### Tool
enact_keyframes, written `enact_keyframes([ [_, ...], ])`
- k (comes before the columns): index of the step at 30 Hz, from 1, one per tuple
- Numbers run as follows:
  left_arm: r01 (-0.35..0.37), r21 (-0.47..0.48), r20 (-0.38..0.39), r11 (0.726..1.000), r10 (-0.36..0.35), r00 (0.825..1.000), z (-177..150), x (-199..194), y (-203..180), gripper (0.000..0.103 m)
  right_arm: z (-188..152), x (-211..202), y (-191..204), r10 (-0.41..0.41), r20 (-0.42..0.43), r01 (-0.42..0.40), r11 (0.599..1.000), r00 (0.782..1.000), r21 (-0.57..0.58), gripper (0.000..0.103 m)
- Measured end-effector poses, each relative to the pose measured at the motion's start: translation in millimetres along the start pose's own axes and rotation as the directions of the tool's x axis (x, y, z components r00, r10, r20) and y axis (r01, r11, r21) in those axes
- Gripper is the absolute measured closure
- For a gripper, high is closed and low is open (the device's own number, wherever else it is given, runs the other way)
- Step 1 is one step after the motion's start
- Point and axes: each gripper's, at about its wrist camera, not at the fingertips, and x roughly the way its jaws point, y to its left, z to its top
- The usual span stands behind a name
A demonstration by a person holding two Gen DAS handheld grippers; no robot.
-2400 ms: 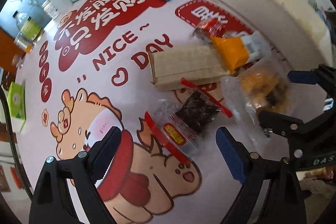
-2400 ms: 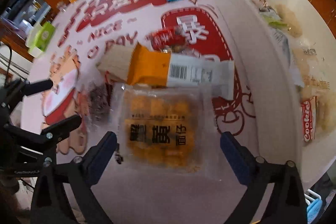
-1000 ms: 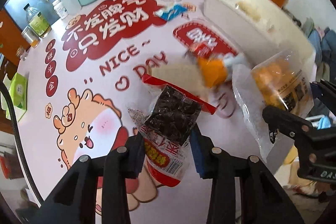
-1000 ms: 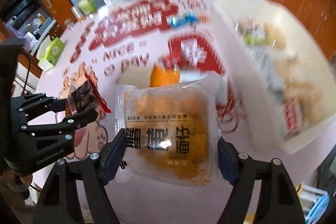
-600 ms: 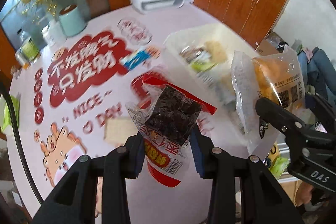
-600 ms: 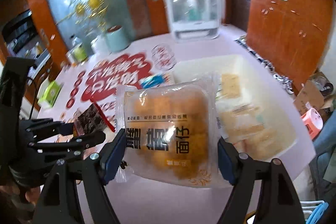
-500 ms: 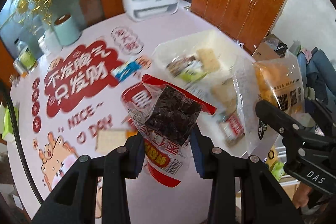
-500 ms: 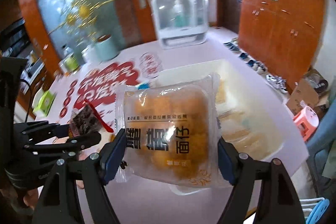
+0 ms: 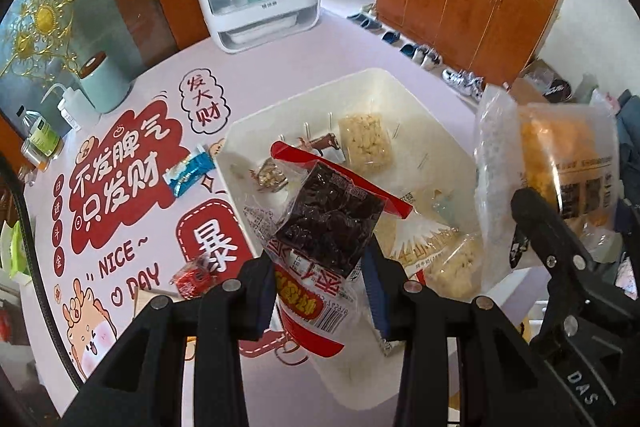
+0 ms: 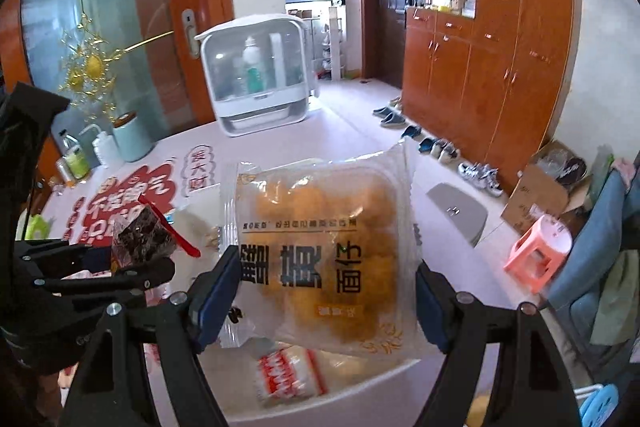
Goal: Organize snacks
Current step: 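Lower both packs into the white bin and open both tools, then withdraw both tools from the bin toward the blue candy and wafer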
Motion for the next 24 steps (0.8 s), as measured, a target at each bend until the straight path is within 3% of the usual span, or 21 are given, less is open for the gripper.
enact_keyframes([
  [4,-0.046,-0.002,-0.034,0.999,0.046,0.998,8,20,-15,0.065,0,16,-10,-0.019,-0.008,0.018,1.000,1.000,-0.019,0.023],
  [7,-0.090,0.000,-0.048,0.996,0.090,0.995,11,29,-18,0.058,-2,30,-20,0.002,-0.049,-0.003,1.000,0.999,-0.019,0.021],
  [9,-0.142,0.007,-0.043,0.990,0.142,0.989,12,33,-22,0.034,-4,36,-25,0.033,-0.079,-0.033,0.999,0.996,-0.003,0.019],
  [12,-0.203,0.008,-0.025,0.979,0.203,0.979,13,36,-19,0.014,-7,49,-34,0.060,-0.134,-0.055,0.998,0.989,0.043,0.016],
  [18,-0.236,-0.005,-0.042,0.972,0.235,0.971,12,41,-14,0.014,-8,44,-31,0.039,-0.075,-0.039,0.999,0.996,0.000,0.008],
  [24,-0.248,-0.019,-0.050,0.969,0.247,0.968,2,39,-6,0.014,-8,45,-26,0.051,-0.076,-0.053,0.998,0.996,-0.018,0.007],
])
